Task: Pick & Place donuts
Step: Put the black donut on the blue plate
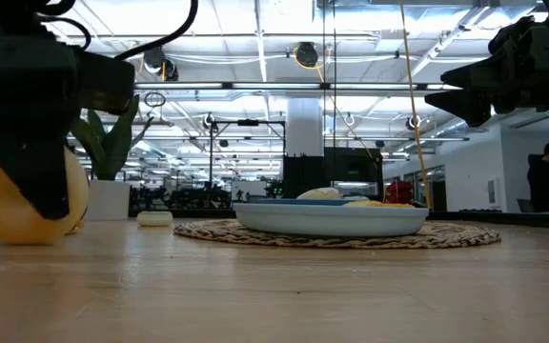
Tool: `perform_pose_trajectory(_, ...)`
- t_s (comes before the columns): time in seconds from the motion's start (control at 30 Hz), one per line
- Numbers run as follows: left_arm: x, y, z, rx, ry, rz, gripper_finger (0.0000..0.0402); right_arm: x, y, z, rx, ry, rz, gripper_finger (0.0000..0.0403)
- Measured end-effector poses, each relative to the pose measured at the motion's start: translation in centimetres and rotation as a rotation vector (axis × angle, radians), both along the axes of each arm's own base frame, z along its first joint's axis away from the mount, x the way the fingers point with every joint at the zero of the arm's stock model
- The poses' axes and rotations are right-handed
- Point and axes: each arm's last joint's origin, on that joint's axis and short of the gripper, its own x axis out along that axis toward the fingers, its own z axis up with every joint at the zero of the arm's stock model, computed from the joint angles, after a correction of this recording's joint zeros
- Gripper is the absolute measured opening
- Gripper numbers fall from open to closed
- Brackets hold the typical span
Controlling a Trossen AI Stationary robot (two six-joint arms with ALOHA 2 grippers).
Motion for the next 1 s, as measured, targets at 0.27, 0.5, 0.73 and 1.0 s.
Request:
perform_pose_trajectory(0.27,1.9,-1.4,1.1,-0.124,-0.207,-0.152,0.0297,0.0,0.0,0.0,0.0,0.0,0.0,0.0304)
perform_pose_trajectory(0.5,1.7,-1.5,1.1,-0.137,-0.192,-0.177,0.029,0.0,0.0,0.0,0.0,0.0,0.0,0.0304)
perform_pose_trajectory(0.73,0.5,-2.0,1.3,-0.245,0.034,-0.224,0.0272,0.0,0.0,0.0,0.0,0.0,0.0,0.0304)
perform_pose_trajectory(1.0,0.4,-2.0,5.1,-0.124,0.221,-0.162,0.025,0.0,0.0,0.0,0.0,0.0,0.0,0.0304)
